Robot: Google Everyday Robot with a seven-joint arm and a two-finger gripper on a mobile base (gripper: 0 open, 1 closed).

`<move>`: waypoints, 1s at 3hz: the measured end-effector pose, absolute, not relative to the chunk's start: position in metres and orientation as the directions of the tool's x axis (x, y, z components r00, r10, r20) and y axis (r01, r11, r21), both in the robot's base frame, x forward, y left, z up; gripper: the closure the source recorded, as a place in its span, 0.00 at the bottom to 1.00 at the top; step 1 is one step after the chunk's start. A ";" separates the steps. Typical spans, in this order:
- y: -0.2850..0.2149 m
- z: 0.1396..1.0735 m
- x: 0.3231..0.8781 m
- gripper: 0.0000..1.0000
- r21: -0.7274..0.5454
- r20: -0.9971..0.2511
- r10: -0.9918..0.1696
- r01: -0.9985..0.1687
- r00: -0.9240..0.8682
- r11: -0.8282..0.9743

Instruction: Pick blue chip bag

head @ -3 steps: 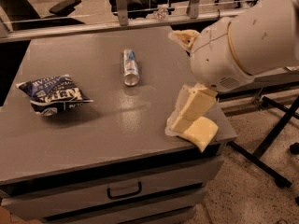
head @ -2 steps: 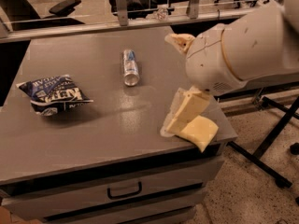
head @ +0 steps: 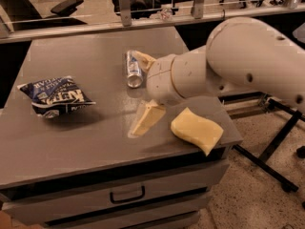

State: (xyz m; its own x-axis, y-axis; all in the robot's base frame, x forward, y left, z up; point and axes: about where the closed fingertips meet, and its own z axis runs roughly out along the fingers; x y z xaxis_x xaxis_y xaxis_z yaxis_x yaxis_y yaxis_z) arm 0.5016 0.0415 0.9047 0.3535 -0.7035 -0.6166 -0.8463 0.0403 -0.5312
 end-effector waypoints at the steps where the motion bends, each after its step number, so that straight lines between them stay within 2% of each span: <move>1: 0.080 0.895 0.521 0.00 -0.540 -0.646 -0.661 -0.840 0.380 0.045; 3: 0.138 0.909 0.532 0.00 -0.506 -0.719 -0.592 -0.858 0.364 0.087</move>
Offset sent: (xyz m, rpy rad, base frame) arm 0.0400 0.1078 0.0081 0.1907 0.0147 0.0530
